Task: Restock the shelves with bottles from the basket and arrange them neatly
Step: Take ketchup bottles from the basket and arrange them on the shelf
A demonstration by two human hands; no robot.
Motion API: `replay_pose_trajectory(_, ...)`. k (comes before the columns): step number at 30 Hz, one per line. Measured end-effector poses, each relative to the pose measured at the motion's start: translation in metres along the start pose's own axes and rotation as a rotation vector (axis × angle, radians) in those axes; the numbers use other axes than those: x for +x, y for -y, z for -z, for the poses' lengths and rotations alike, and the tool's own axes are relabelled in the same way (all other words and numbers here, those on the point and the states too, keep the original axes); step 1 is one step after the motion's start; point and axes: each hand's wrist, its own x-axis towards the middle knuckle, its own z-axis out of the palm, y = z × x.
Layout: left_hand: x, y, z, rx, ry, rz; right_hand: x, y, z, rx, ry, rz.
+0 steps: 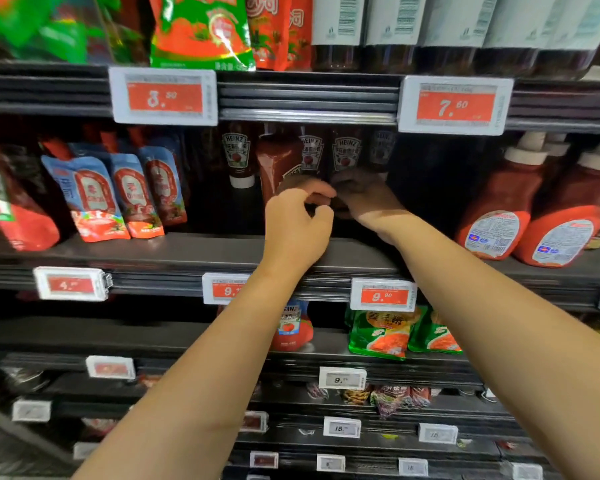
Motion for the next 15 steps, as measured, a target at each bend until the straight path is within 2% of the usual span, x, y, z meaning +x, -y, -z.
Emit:
replay_pose_trajectory(4,-0.010,-0.002,0.032,-0.002,-0.284,-0.124,-0.010,0.015,-0.024,0.074,0.098,0.018)
replay_pose_trajectory(6,-0.005,0.001,0.039,-0.003,-0.309,-0.056,-0.010,0.024,-0.034,0.056,0.146,0.048)
replay_pose_trajectory(9,0.008,0.014,0.043,0.020,-0.159,0.260,-0.013,0.035,-0.046,-0.018,0.158,0.078)
replay_pose_trajectory(10,0.010,0.019,0.042,0.041,-0.093,0.313,-0.015,0.036,-0.049,-0.007,0.147,0.072)
replay_pose_trajectory(12,0.008,0.028,0.041,0.053,-0.013,0.282,-0.017,0.033,-0.051,0.016,0.130,0.053)
replay_pose_trajectory(15,0.004,0.035,0.039,0.014,0.024,0.202,-0.015,0.029,-0.050,0.034,0.131,0.041)
